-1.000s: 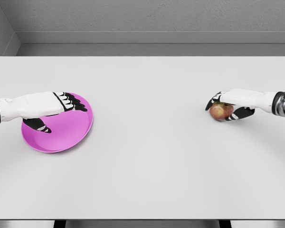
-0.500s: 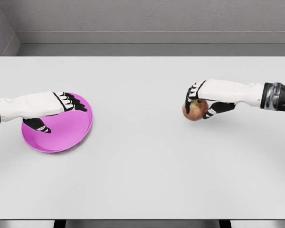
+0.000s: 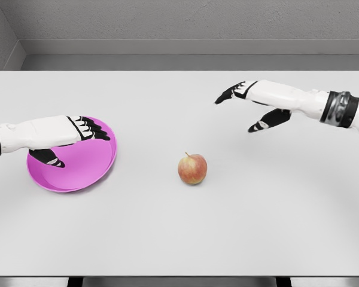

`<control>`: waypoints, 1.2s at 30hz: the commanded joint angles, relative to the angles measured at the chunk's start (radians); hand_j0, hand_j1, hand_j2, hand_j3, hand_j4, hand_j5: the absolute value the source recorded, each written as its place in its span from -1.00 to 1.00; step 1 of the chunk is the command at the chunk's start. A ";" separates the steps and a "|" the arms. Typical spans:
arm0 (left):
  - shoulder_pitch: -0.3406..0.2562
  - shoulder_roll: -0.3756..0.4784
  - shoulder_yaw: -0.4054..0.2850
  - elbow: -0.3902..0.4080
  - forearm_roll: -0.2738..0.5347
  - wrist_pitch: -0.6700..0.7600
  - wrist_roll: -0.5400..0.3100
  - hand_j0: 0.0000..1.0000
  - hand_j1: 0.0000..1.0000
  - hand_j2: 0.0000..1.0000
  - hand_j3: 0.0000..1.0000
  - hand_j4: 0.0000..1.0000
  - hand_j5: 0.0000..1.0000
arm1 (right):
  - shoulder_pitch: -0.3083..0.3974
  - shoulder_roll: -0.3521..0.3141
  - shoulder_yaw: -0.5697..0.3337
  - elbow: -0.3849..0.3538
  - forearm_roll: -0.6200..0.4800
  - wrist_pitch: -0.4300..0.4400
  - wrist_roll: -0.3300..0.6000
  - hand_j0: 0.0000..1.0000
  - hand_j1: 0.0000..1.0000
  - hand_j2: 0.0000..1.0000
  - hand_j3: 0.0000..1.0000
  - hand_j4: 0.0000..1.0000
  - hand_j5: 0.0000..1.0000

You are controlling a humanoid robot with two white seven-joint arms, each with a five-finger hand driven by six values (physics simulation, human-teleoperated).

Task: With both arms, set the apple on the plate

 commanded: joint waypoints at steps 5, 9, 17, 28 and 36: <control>-0.028 -0.025 -0.033 -0.008 0.006 0.002 0.000 1.00 1.00 1.00 1.00 1.00 1.00 | 0.002 -0.046 -0.175 0.245 0.001 0.001 0.000 1.00 1.00 1.00 1.00 1.00 1.00; -0.166 -0.194 -0.183 -0.005 0.004 0.002 -0.023 1.00 1.00 1.00 1.00 1.00 1.00 | 0.011 -0.089 -0.175 0.245 0.001 0.001 0.000 1.00 1.00 1.00 1.00 1.00 1.00; -0.272 -0.485 -0.338 0.089 -0.086 0.002 -0.078 1.00 1.00 1.00 1.00 1.00 1.00 | 0.025 -0.075 -0.167 0.233 0.031 0.001 0.000 1.00 1.00 1.00 1.00 1.00 1.00; -0.275 -0.557 -0.336 0.209 -0.144 0.002 -0.078 1.00 1.00 1.00 1.00 1.00 1.00 | 0.038 -0.076 -0.166 0.205 0.031 0.001 0.000 1.00 1.00 1.00 1.00 1.00 1.00; -0.276 -0.565 -0.338 0.212 -0.149 0.002 -0.078 1.00 1.00 1.00 1.00 1.00 1.00 | 0.038 -0.076 -0.167 0.205 0.031 0.001 0.000 1.00 1.00 1.00 1.00 1.00 1.00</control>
